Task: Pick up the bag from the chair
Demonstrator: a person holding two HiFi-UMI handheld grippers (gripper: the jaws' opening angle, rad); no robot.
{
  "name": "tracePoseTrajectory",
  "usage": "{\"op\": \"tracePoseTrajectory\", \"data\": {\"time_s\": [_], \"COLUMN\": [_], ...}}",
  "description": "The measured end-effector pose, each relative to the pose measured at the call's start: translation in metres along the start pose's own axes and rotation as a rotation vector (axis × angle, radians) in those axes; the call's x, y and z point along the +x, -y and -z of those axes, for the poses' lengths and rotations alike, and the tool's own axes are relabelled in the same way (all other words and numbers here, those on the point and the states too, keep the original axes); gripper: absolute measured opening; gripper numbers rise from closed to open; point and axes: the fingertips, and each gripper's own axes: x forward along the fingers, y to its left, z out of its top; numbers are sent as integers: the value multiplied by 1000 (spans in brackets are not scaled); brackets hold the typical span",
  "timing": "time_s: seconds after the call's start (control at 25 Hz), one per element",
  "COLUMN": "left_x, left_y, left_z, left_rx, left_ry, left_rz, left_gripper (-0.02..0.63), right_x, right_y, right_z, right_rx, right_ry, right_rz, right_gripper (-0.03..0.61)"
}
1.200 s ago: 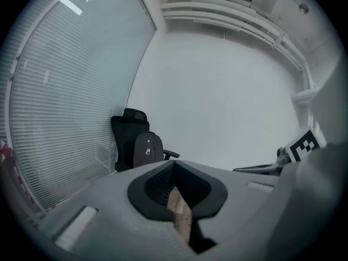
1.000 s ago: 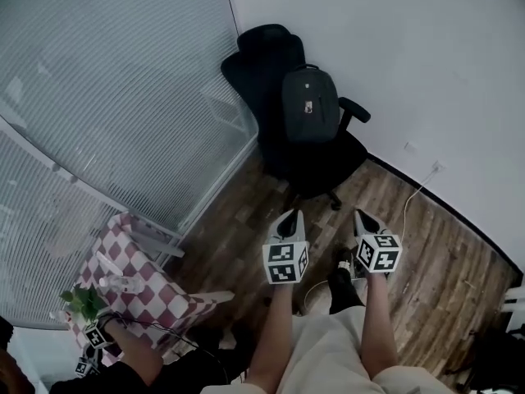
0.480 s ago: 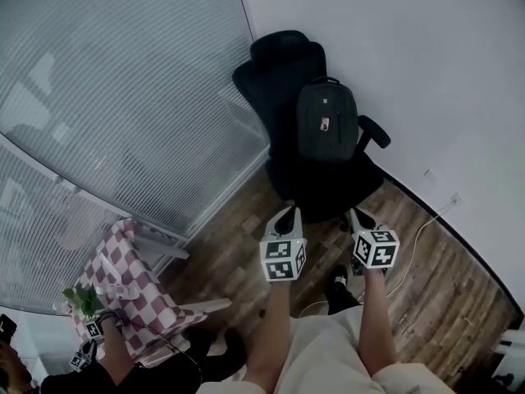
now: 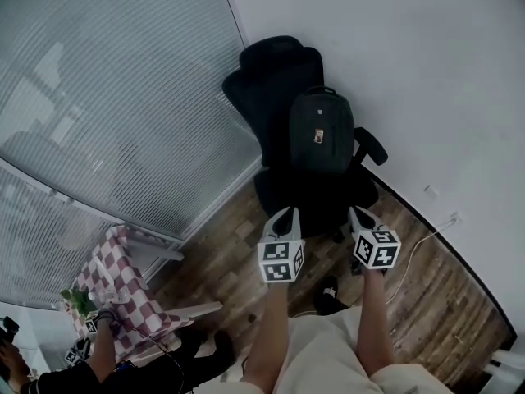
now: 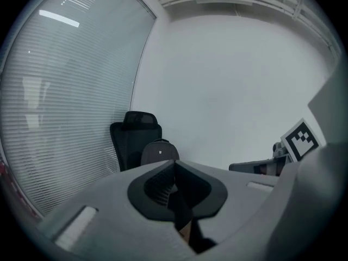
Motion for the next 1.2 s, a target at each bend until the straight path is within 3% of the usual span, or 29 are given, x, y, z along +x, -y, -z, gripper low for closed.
{"op": "tracePoseTrajectory", "data": {"time_s": [0.6, 0.84, 1.2], "left_x": [51, 71, 117], "left_y": [25, 25, 18], "left_z": [-2, -8, -14], "left_rx": [-51, -29, -73], "left_ry": [13, 40, 65], "left_rz": [-32, -87, -74], "left_gripper": [8, 8, 8], "right_x": [13, 13, 30], "right_y": [66, 81, 127], "right_z": [-35, -46, -69], "right_rx": [131, 91, 43], "right_ry": [71, 88, 105], "right_rz": [-124, -132, -68], "right_gripper": [0, 0, 0]}}
